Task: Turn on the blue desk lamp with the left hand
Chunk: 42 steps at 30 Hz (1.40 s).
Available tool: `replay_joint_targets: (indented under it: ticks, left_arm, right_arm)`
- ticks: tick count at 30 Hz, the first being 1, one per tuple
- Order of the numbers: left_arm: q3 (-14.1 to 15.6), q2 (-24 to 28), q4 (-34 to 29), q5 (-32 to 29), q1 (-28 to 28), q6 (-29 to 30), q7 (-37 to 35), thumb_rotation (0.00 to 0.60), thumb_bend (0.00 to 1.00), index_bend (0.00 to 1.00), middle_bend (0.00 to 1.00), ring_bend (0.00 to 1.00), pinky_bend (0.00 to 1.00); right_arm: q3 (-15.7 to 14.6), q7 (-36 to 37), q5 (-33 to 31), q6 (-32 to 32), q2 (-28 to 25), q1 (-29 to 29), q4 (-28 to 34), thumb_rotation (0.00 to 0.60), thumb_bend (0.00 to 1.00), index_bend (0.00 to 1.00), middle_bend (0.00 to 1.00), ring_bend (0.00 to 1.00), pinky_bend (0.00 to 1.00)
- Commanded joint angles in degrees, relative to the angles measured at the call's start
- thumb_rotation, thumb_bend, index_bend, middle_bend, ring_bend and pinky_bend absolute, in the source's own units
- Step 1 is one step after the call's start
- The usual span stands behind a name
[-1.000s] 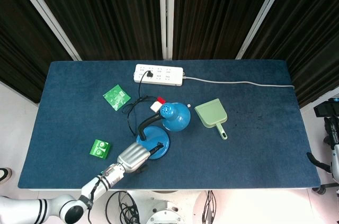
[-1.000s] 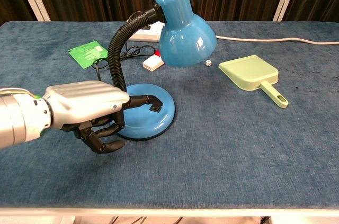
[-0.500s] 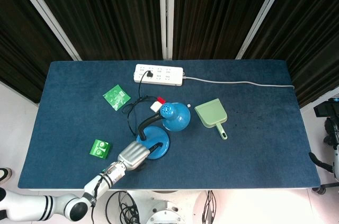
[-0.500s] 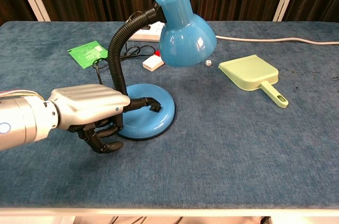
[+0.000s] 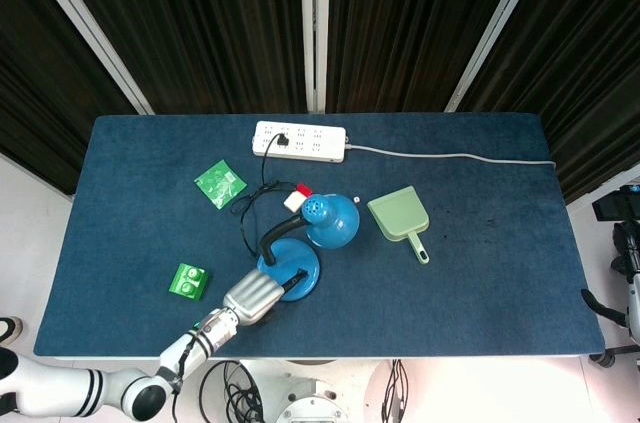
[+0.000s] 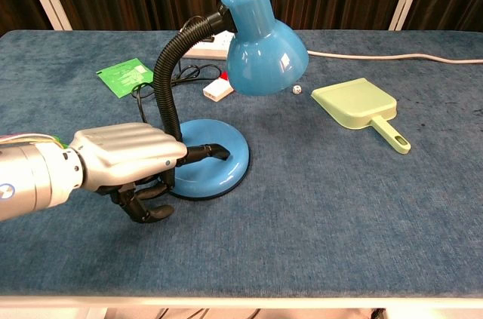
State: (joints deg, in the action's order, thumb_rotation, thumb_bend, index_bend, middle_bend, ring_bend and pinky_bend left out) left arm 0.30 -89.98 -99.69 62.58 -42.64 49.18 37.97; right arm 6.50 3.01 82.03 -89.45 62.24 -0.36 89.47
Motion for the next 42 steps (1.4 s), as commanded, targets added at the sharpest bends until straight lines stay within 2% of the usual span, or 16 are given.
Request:
replay_joint_targets:
  ticks: [1, 42]
  left_arm:
    - [0.35, -0.21, 0.06, -0.64, -0.34, 0.33, 0.46, 0.600, 0.41, 0.05, 0.85, 0.86, 0.94]
    - [2.49, -2.16, 1.36, -3.93, -3.18, 1.51, 0.11, 0.600, 0.41, 0.17, 0.85, 0.86, 0.94]
  right_arm:
    - [-0.02, 0.04, -0.02, 0.03, 0.00, -0.04, 0.01, 0.600, 0.08, 0.00, 0.00, 0.00, 0.00]
    - [-0.10, 1.13, -0.23, 0.83, 0.35, -0.10, -1.09, 0.600, 0.09, 0.00, 0.00, 0.00, 0.00]
